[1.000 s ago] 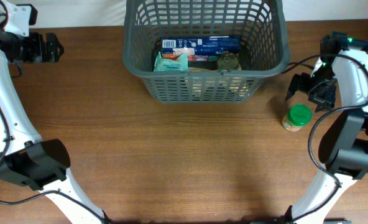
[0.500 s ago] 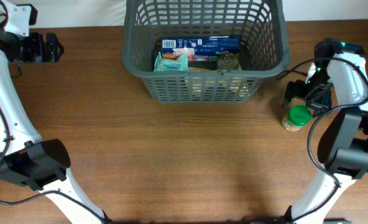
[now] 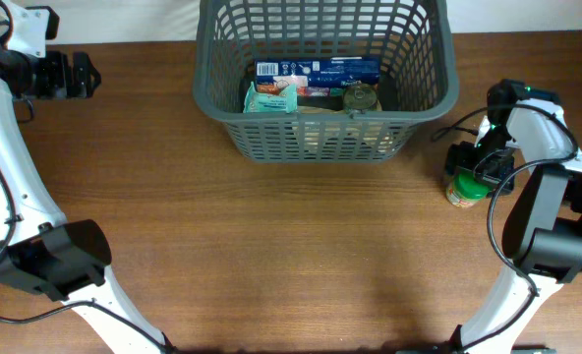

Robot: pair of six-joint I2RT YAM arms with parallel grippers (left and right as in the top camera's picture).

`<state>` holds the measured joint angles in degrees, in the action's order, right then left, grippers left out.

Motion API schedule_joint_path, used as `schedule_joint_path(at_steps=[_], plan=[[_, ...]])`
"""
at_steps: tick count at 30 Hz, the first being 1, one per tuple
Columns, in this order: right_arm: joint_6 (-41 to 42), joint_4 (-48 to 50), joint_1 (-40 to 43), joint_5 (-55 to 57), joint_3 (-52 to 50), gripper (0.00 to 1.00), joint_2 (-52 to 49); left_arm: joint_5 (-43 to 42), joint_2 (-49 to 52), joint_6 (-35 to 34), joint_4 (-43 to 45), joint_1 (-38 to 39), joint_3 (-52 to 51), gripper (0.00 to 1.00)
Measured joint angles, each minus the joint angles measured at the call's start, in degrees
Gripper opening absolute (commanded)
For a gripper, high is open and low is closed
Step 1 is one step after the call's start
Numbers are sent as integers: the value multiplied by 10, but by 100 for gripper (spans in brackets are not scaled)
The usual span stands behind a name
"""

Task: Pack container
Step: 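Lift the jar into the basket and release it beside the tin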

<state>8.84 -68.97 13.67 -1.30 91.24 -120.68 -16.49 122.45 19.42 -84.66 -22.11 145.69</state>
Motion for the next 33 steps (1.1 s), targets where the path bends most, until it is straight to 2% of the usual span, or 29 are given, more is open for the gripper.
schedule_joint_path(at_steps=[5,8,10,20,22,25,33], plan=[[0,21,0,0,-17,80,0,0,0,0,0,0,0,99],[0,27,0,0,-23,69,0,0,0,0,0,0,0,99],[2,29,0,1,-23,65,0,0,0,0,0,0,0,99],[2,19,0,0,-23,61,0,0,0,0,0,0,0,99],[2,17,0,0,-23,54,0,0,0,0,0,0,0,99],[3,17,0,0,-23,51,0,0,0,0,0,0,0,99],[26,8,1,0,-9,33,0,0,0,0,0,0,0,99]])
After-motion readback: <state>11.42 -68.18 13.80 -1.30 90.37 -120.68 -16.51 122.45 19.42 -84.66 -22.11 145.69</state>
